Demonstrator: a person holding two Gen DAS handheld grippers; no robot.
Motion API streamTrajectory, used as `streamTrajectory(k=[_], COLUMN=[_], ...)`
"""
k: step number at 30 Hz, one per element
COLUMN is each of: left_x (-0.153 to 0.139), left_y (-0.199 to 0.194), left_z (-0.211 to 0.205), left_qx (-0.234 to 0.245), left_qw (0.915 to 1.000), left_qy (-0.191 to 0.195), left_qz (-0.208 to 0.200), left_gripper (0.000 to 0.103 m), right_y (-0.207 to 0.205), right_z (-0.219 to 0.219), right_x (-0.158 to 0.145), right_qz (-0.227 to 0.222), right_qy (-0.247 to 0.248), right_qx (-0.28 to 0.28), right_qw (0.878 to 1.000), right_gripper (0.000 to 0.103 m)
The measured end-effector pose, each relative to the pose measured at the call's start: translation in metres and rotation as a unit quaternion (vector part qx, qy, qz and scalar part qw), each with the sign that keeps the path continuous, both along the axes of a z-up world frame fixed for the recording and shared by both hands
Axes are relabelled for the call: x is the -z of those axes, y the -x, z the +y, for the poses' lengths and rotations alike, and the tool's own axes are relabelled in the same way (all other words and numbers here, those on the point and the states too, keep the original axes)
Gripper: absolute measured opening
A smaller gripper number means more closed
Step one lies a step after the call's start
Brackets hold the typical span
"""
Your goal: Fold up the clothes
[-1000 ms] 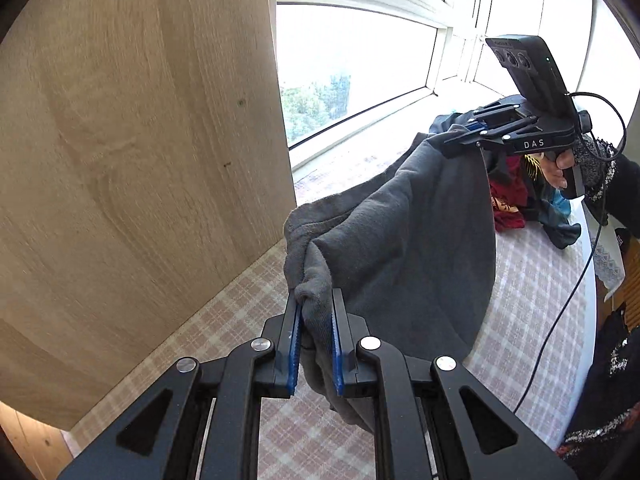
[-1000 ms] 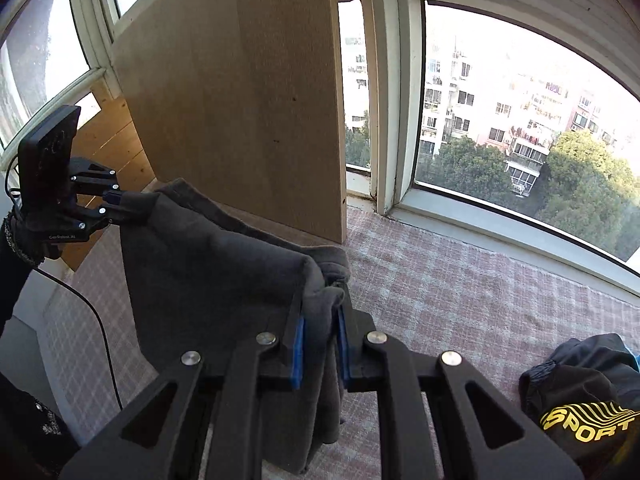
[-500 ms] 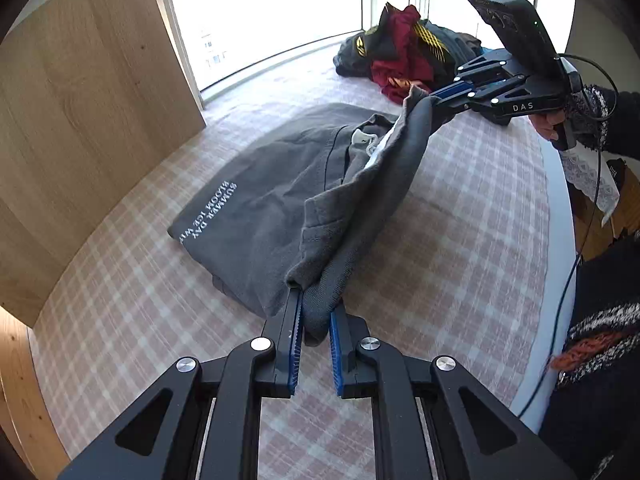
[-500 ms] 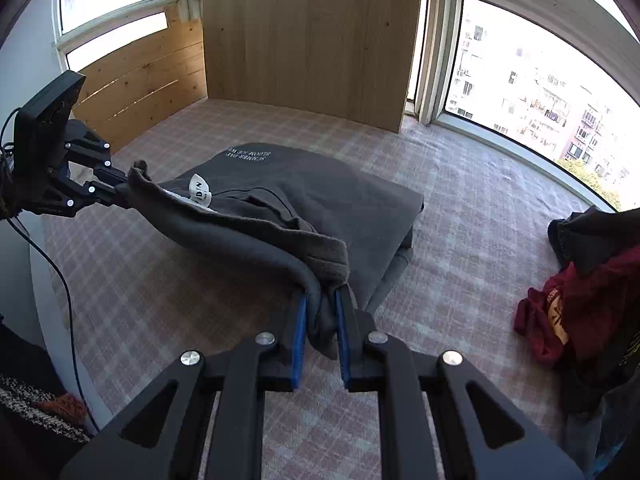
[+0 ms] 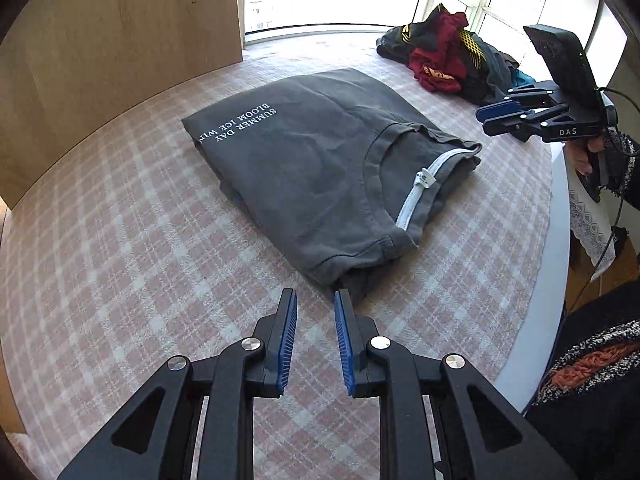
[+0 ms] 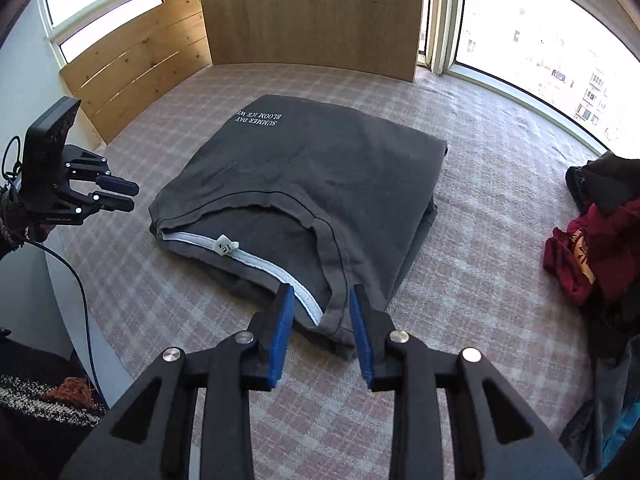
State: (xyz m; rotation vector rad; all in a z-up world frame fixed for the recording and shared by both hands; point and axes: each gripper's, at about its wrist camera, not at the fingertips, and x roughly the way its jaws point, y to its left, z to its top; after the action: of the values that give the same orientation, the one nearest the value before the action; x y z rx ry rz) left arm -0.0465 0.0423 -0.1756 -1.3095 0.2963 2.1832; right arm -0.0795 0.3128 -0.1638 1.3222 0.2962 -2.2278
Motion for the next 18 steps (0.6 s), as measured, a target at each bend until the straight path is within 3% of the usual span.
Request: streamTrajectory(k=[2,6,8,9,12,14,15,16,18], left_x=[0.009,-0.008,0.0,0.01,0.021,0.009,0.003,-0.004,-0.01], left_y=[0.008,0.016,0.024,0.026,0.029,0.041,0.049,0.057,0.077], left_z=[0.003,0.014,0.019,0.02,0.018,0.006,-0.001,-0.008,-0.019], left_qx=[0.006,0.029,0.04,0.046,0.055,0.019,-0.007,-0.033,-0.084], left_qw=[1.0,0.9982,0.9985,0.9986,0.9974,0.9981,0.9977,0.9963,0.9892], left_qy=[0.005,-0.043,-0.036,-0.023,-0.007,-0.029,-0.043,-0.057,-0.096], left_qz=[0.003,0.032,0.009,-0.011,-0.047,-0.051,-0.053,-0.054,-0.072], left_gripper=[0.018,0.022,0.026,0.022,0.023,0.024,0.026,0.031,0.041], right_y=[0.009,0.028,0.024,0.022,0.025,0.036,0.045,0.055,0.075], right_z=[-0.007,-0.004,-0.005,-0.005,0.009,0.029,0.04,0.051,0.068], right_x=[0.007,0.032,0.048,0.053,0.041,0.023,0.016,0.014,0.017], right_qz=[-0.013,-0.08,-0.098,-0.106,-0.126,-0.103,-0.091,-0.082,-0.078], right_qy=[0.01,0.059,0.023,0.013,0.036,0.067,0.08,0.088,0.099], right_qx=[0.002,0.022,0.004,-0.003,0.002,0.042,0.069,0.099,0.144], right_qw=[1.0,0.995,0.995,0.994,0.991,0.991,0.99,0.988,0.982], right_gripper=[0.028,0.028,0.028,0.029,0.028,0.029,0.037,0.053,0.057])
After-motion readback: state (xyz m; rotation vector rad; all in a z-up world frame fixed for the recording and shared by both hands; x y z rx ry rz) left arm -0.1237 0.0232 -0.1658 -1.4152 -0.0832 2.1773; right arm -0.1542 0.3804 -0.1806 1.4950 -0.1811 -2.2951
